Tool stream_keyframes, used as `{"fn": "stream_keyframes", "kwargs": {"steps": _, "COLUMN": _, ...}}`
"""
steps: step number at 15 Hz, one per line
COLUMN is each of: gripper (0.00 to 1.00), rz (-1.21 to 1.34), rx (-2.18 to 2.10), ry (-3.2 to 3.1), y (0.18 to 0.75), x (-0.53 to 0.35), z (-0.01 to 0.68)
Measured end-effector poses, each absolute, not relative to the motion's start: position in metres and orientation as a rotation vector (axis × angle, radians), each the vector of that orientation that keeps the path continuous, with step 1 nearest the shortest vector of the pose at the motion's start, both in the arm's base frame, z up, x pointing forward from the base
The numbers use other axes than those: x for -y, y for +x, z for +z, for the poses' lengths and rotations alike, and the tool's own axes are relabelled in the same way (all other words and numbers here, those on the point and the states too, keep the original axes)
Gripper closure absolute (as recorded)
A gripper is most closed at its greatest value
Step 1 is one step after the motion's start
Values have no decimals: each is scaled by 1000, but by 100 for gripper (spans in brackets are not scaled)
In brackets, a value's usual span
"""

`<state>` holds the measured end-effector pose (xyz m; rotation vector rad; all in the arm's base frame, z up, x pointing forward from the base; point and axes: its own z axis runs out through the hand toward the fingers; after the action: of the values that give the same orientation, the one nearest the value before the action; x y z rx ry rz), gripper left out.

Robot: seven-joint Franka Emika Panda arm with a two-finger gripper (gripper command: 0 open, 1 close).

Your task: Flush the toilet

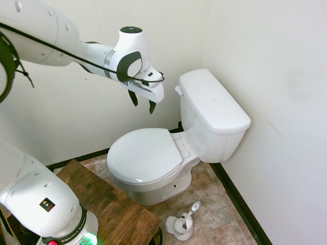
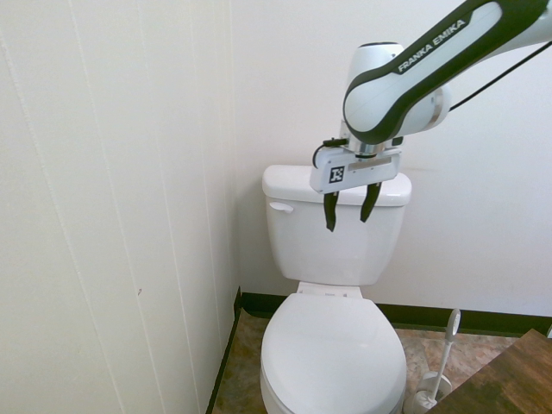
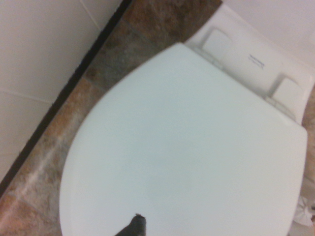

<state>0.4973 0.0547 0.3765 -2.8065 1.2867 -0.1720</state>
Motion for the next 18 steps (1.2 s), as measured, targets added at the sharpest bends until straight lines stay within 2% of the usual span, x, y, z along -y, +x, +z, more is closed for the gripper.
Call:
{"fn": "stream_keyframes", "kwargs": {"steps": 3, "gripper": 0, "rz": -288, "rx": -1353, "ry": -2756, "y": 540, "x": -79, "z": 369}}
{"fn": "stream_keyframes", "kwargs": {"steps": 4, "gripper": 100, "rz": -317, "rx": -1381, "ry": -2739, "y": 555, "x": -84, "z": 368}}
{"fn": "stream_keyframes", "kwargs": {"steps": 9, "gripper": 100, "rz": -443, "rx": -1509, "ry": -2660, "y": 612, "x": -95, "z": 369}}
{"fn": "stream_keyframes", "kwargs": {"steps": 18, "gripper": 100, "rz": -558, "rx": -1662, "ry": -2567, "y": 679, "x": -94, "z": 345}}
